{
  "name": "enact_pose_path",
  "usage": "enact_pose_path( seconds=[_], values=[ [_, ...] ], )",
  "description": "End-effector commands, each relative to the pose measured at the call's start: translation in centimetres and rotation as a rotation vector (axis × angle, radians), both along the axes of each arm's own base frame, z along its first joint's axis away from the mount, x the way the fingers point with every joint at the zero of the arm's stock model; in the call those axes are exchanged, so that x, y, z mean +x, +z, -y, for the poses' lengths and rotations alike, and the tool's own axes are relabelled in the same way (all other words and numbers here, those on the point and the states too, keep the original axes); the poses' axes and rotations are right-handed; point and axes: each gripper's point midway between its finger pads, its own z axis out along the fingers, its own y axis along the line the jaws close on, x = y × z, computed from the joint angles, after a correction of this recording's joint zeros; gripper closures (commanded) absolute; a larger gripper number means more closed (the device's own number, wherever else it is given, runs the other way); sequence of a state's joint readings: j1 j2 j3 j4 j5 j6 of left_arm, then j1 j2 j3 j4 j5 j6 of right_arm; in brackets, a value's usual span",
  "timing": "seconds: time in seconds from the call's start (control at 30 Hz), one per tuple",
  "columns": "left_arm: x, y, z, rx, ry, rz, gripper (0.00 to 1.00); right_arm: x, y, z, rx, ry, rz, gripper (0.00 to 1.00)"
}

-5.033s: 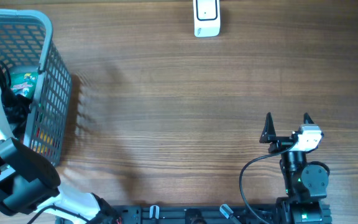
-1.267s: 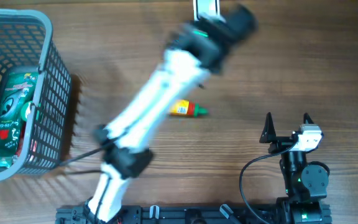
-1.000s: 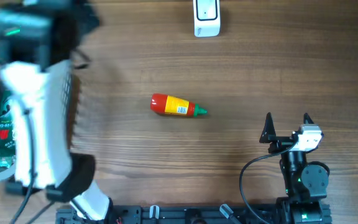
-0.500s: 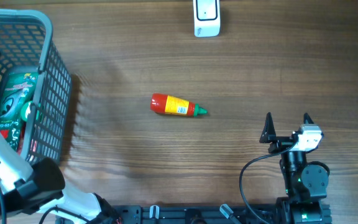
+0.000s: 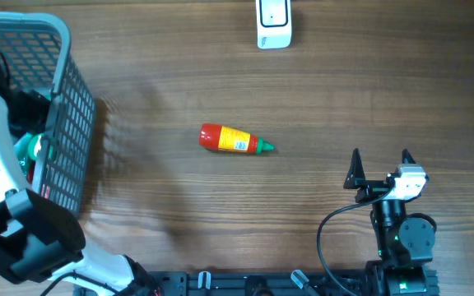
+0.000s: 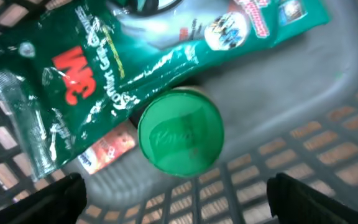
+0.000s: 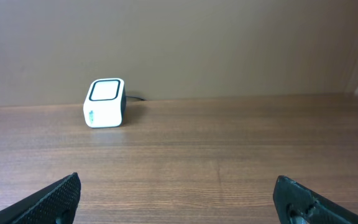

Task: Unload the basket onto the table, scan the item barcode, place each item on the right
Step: 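Reach into the basket and grasp the green-lidded jar with left gripper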

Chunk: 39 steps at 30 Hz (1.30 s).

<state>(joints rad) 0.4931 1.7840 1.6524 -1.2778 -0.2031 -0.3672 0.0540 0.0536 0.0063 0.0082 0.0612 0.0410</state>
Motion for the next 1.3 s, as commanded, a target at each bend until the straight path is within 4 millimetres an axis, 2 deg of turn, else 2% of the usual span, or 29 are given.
enact_pose_path(
  seconds=[0.0, 0.3, 0.5, 0.67, 0.83, 1.03, 1.27],
  values=[
    [-0.1, -2.1, 0.2, -0.021, -0.019, 0.001, 0.01, 0.0, 0.1, 0.2, 0.011, -0.012, 0.005, 0.0],
    [0.0, -4.1, -1.3, 0.025, 0.006, 0.016, 0.0, 0.0, 0.1, 0.2, 0.011, -0.012, 0.005, 0.0],
    [-0.2, -5.6, -1.5, 0.026, 0.011, 0.018, 0.0, 0.0, 0.1, 0.2, 0.012, -0.012, 0.005, 0.0],
    [-0.1, -5.8, -1.5, 0.016, 0.013, 0.022, 0.0, 0.0, 0.1, 0.2, 0.011, -0.012, 0.005, 0.0],
    [-0.1, -7.3, -1.2, -0.027, 0.016, 0.002, 0.0, 0.0, 0.1, 0.2, 0.011, -0.012, 0.005, 0.0],
    [0.0, -7.4, -1.2, -0.027, 0.016, 0.006, 0.01, 0.0, 0.1, 0.2, 0.011, -0.012, 0.005, 0.0],
    [0.0, -7.5, -1.1, -0.035, 0.015, 0.008, 0.1, 0.0, 0.1, 0.2, 0.011, -0.012, 0.005, 0.0]
  ],
)
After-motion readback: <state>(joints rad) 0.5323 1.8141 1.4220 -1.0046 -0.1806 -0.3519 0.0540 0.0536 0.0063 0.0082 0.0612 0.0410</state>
